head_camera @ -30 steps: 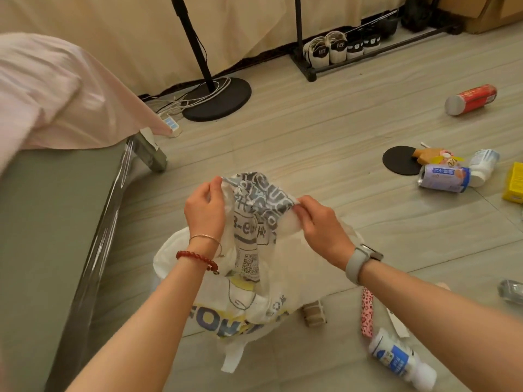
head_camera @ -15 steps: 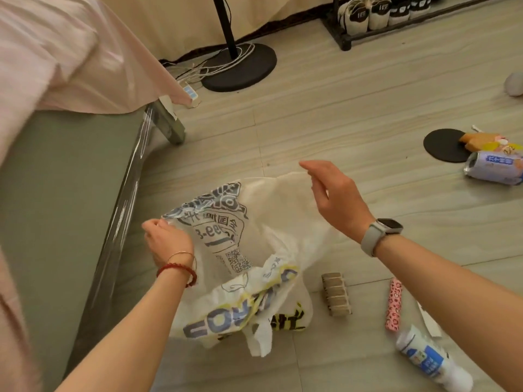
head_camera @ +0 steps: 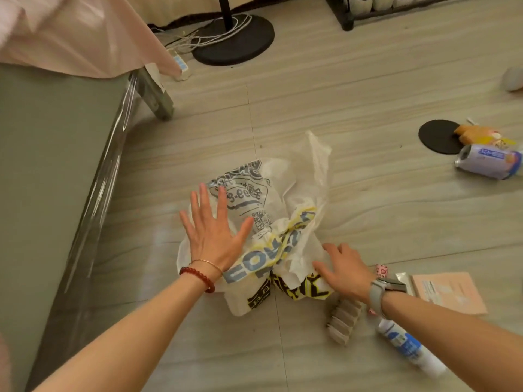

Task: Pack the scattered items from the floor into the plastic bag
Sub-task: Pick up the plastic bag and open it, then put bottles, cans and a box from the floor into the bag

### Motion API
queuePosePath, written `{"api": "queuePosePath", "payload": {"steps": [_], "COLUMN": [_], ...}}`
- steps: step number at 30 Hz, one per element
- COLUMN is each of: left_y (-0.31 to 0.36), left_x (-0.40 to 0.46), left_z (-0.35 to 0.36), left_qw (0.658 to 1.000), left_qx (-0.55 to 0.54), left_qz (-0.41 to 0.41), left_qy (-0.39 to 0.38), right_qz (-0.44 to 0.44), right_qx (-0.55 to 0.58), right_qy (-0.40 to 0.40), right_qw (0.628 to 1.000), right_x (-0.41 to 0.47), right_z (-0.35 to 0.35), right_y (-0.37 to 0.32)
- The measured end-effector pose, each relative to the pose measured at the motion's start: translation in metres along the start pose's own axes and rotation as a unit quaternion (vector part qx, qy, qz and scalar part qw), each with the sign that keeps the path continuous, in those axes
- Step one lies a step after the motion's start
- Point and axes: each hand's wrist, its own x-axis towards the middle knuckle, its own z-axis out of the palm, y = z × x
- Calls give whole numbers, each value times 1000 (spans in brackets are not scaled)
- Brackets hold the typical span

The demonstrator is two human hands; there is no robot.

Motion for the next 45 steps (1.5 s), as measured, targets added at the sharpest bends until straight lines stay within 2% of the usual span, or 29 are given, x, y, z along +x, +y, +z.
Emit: {"api": "queuePosePath", "payload": {"steps": [3,5,7,10,11,13,19,24,25,28,29,30,33,36,38,40,43,45], "left_y": [18,30,37,36,33,29,31,38,38,38,38,38,39,40,41,41,42,43], "left_x": [-12,-24,-37,-48,-47,-44,-37,-27,-26,-26,-27,-30,-36,-39,-39,-38,-41,-46], "left_z": [-2,-2,9,31,37,43,50,51,50,47,47,47,46,46,46,46,46,46], "left_qw": [980,957,944,919,915,914,940,965,965,961,960,960,958,961,964,967,946,909], "left_qx": [-86,-120,-29,116,144,177,180,122,115,111,107,100,66,11,-12,-11,16,31], "left_qz": [150,192,228,252,250,241,226,169,171,192,196,198,203,195,191,200,307,410], "left_qy": [-98,-182,-237,-278,-281,-276,-182,-161,-162,-165,-169,-173,-190,-196,-184,-160,-101,-69], "right_qz": [-63,-117,-199,-359,-389,-414,-340,-389,-402,-496,-515,-520,-505,-491,-453,-376,-283,-263], "right_qx": [-3,-6,-67,-238,-276,-301,-366,-334,-345,-387,-380,-362,-270,-126,-43,76,235,249], "right_qy": [56,79,88,54,30,5,-5,40,39,8,-4,-7,42,116,185,237,307,349], "right_qw": [996,990,974,901,879,859,866,858,847,777,768,774,819,854,871,893,878,865], "right_x": [-14,-30,-52,-77,-83,-90,-81,-85,-88,-87,-85,-83,-79,-81,-76,-68,-51,-42], "right_z": [-2,-6,-10,5,14,30,40,23,24,49,60,67,60,29,7,-12,-41,-56], "right_y": [11,22,31,46,49,54,61,55,52,47,48,51,46,27,11,-6,-25,-33]}}
